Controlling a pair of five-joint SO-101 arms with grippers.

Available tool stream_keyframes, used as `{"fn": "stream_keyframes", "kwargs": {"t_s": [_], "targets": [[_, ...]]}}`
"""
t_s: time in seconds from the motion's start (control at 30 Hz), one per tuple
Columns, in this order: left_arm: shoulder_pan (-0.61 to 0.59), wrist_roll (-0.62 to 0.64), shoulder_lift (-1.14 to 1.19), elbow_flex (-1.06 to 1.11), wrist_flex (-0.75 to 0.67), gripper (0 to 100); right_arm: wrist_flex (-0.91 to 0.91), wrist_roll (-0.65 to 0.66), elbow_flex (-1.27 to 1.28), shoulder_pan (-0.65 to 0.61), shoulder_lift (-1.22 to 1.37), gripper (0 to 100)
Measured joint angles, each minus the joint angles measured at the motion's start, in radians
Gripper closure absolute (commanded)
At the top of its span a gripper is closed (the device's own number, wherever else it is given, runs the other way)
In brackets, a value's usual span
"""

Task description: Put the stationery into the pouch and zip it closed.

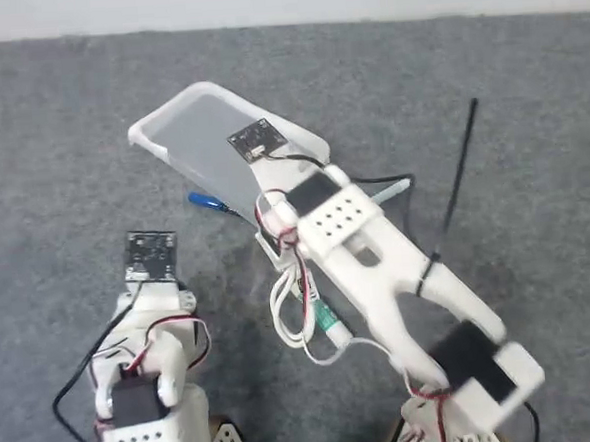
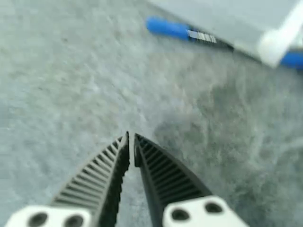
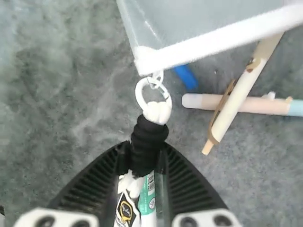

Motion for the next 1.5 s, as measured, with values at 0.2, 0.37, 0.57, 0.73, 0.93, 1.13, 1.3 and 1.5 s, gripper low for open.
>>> {"fn": "stream_keyframes", "kwargs": {"t_s": [0.2, 0.37, 0.57, 0.73, 0.93, 1.13, 1.3, 1.5], "targets": [[-0.006, 0.000, 0.000, -0.104, 0.000, 99, -0.107, 0.028, 0.157, 0.000, -0.169, 99.2], [-0.006, 0.000, 0.000, -0.117, -0.046, 94, -0.209, 0.028, 0.265, 0.000, -0.288, 99.2], [0.063, 0.000, 0.000, -0.120, -0.054, 73, -0.278, 0.083, 0.373, 0.000, -0.425, 99.2], [0.104, 0.094, 0.000, -0.120, -0.074, 72, -0.318, 0.101, 0.442, 0.000, -0.526, 99.2], [0.118, 0.133, 0.000, -0.120, -0.124, 72, -0.318, 0.101, 0.509, 0.000, -0.657, 99.2], [0.201, 0.157, 0.000, -0.120, -0.126, 72, -0.318, 0.101, 0.554, 0.000, -0.740, 99.2], [0.221, 0.160, 0.000, -0.120, -0.126, 72, -0.318, 0.101, 0.572, -0.029, -0.749, 99.2], [0.219, 0.160, 0.000, -0.058, -0.175, 72, -0.318, 0.101, 0.586, -0.091, -0.749, 99.2]]}}
